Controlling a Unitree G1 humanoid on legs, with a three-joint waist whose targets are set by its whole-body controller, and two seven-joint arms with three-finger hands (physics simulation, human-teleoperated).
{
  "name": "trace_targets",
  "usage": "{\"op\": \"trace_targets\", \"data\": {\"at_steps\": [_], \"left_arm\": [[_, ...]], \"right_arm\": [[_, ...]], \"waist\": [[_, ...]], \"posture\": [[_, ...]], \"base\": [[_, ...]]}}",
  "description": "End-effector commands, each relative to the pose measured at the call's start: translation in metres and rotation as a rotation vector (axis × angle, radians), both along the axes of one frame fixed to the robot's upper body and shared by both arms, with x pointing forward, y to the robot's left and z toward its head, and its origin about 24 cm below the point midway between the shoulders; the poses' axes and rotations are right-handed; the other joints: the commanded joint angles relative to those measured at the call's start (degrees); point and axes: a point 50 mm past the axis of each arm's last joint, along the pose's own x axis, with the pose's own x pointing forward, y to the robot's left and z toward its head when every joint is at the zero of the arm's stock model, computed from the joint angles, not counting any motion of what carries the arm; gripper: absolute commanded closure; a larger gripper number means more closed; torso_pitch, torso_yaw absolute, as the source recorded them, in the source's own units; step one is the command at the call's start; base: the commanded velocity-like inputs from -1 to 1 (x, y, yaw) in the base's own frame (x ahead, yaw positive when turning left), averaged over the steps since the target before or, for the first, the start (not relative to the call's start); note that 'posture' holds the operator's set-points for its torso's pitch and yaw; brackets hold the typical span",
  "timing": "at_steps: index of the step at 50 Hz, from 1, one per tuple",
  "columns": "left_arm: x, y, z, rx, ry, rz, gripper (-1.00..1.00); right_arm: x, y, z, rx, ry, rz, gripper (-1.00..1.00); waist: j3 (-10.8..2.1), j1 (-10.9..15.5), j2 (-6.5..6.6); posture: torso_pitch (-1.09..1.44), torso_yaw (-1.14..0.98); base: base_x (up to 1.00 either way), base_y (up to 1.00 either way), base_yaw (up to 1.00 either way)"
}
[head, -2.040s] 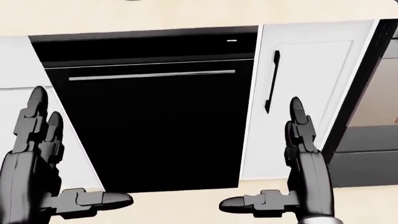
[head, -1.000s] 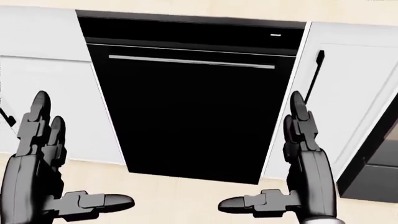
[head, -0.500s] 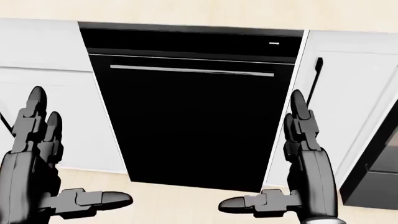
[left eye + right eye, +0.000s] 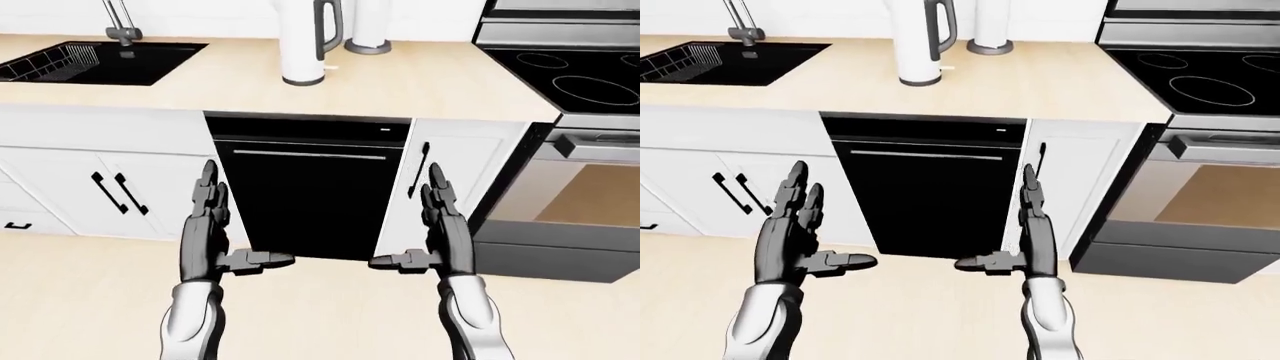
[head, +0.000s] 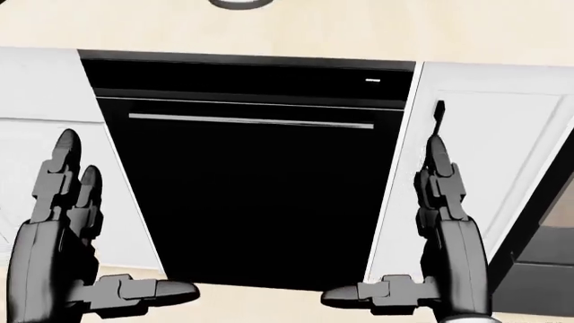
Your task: Press down the lever to turn on the electric kettle.
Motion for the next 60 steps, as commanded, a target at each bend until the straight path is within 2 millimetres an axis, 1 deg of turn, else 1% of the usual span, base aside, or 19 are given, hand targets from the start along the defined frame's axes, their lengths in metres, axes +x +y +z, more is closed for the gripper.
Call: {"op": "trace_targets", "data": {"at_steps": [1,7,9,10,11,15,17,29,30,31,32,41,46,47,49,51,52,55,60], "left_arm": [[-0.0023,0.0036,0.0183,0.017,-0.101,0.017,-1.00],[-0.0029,0.0038,0.0175,0.016,-0.100,0.019,-1.00],[-0.0028,0.0040,0.0172,0.016,-0.099,0.019,-1.00],[-0.0029,0.0041,0.0172,0.016,-0.099,0.019,-1.00],[-0.0028,0.0042,0.0170,0.015,-0.100,0.019,-1.00],[-0.0035,0.0048,0.0170,0.015,-0.101,0.021,-1.00],[-0.0035,0.0048,0.0169,0.015,-0.100,0.021,-1.00],[-0.0035,0.0047,0.0163,0.014,-0.101,0.021,-1.00],[-0.0035,0.0046,0.0161,0.014,-0.101,0.021,-1.00],[-0.0036,0.0046,0.0164,0.014,-0.101,0.021,-1.00],[-0.0038,0.0048,0.0165,0.014,-0.101,0.021,-1.00],[-0.0041,0.0048,0.0161,0.014,-0.101,0.021,-1.00],[-0.0043,0.0050,0.0163,0.014,-0.101,0.022,-1.00],[-0.0044,0.0049,0.0165,0.014,-0.101,0.022,-1.00],[-0.0047,0.0050,0.0161,0.014,-0.101,0.022,-1.00],[-0.0050,0.0049,0.0166,0.014,-0.102,0.022,-1.00],[-0.0050,0.0049,0.0166,0.014,-0.102,0.022,-1.00],[-0.0050,0.0049,0.0163,0.014,-0.102,0.023,-1.00],[-0.0049,0.0052,0.0158,0.013,-0.102,0.024,-1.00]], "right_arm": [[0.0003,0.0063,0.0196,0.004,-0.104,0.026,-1.00],[0.0002,0.0052,0.0194,0.000,-0.106,0.024,-1.00],[-0.0001,0.0051,0.0199,0.001,-0.108,0.024,-1.00],[-0.0002,0.0051,0.0200,0.001,-0.108,0.024,-1.00],[-0.0002,0.0051,0.0202,0.001,-0.109,0.024,-1.00],[0.0000,0.0055,0.0199,0.000,-0.108,0.025,-1.00],[-0.0001,0.0057,0.0200,0.000,-0.108,0.026,-1.00],[-0.0009,0.0065,0.0206,-0.001,-0.114,0.031,-1.00],[-0.0008,0.0066,0.0205,0.000,-0.115,0.032,-1.00],[-0.0009,0.0067,0.0206,-0.001,-0.115,0.032,-1.00],[-0.0010,0.0066,0.0209,-0.002,-0.116,0.033,-1.00],[-0.0015,0.0069,0.0216,-0.002,-0.118,0.033,-1.00],[-0.0015,0.0071,0.0217,-0.003,-0.117,0.034,-1.00],[-0.0014,0.0070,0.0217,-0.004,-0.116,0.034,-1.00],[-0.0014,0.0069,0.0218,-0.004,-0.116,0.034,-1.00],[-0.0014,0.0069,0.0218,-0.004,-0.117,0.034,-1.00],[-0.0014,0.0068,0.0219,-0.004,-0.117,0.033,-1.00],[-0.0013,0.0068,0.0219,-0.004,-0.117,0.034,-1.00],[-0.0008,0.0070,0.0212,-0.005,-0.116,0.035,-1.00]], "waist": [[-0.95,0.1,-0.45],[-0.07,0.1,2.73],[-0.86,-0.3,4.85],[-2.22,-0.4,6.49],[-0.88,0.2,4.41],[-1.69,0.2,2.11],[-2.13,0.4,1.65],[-2.67,0.5,1.57],[-3.51,0.5,1.80],[-2.15,0.6,1.88],[-1.55,0.6,2.01],[-0.86,0.6,3.14],[-0.44,1.4,2.25],[-0.37,1.4,1.64],[0.00,1.4,-1.19],[-0.54,0.8,-0.54],[-0.30,1.0,-1.29],[-0.60,0.6,-0.83],[-0.18,0.1,1.43]], "posture": [[0.00,0.00],[0.00,0.00],[0.00,0.00],[0.00,0.00],[0.00,0.00],[0.00,0.00],[0.00,0.00],[0.00,0.00],[0.00,0.00],[0.00,0.00],[0.00,0.00],[0.00,0.00],[0.00,0.00],[0.00,0.00],[0.00,0.00],[0.00,0.00],[0.00,0.00],[0.00,0.00],[0.00,0.00]], "base": [[0.14,0.00,0.00],[0.14,0.00,0.00],[0.05,0.00,0.00],[0.05,0.00,0.00],[0.04,0.00,0.00],[0.04,0.00,0.00],[0.04,0.00,0.00],[0.03,0.00,0.00],[0.10,0.00,0.00],[0.12,0.00,0.00],[0.14,0.00,0.00],[0.20,0.00,0.00],[0.23,0.00,0.00],[0.23,0.00,0.00],[0.22,0.00,0.00],[0.23,0.00,0.00],[0.23,0.00,0.00],[0.23,0.00,0.00],[0.23,0.00,0.00]]}}
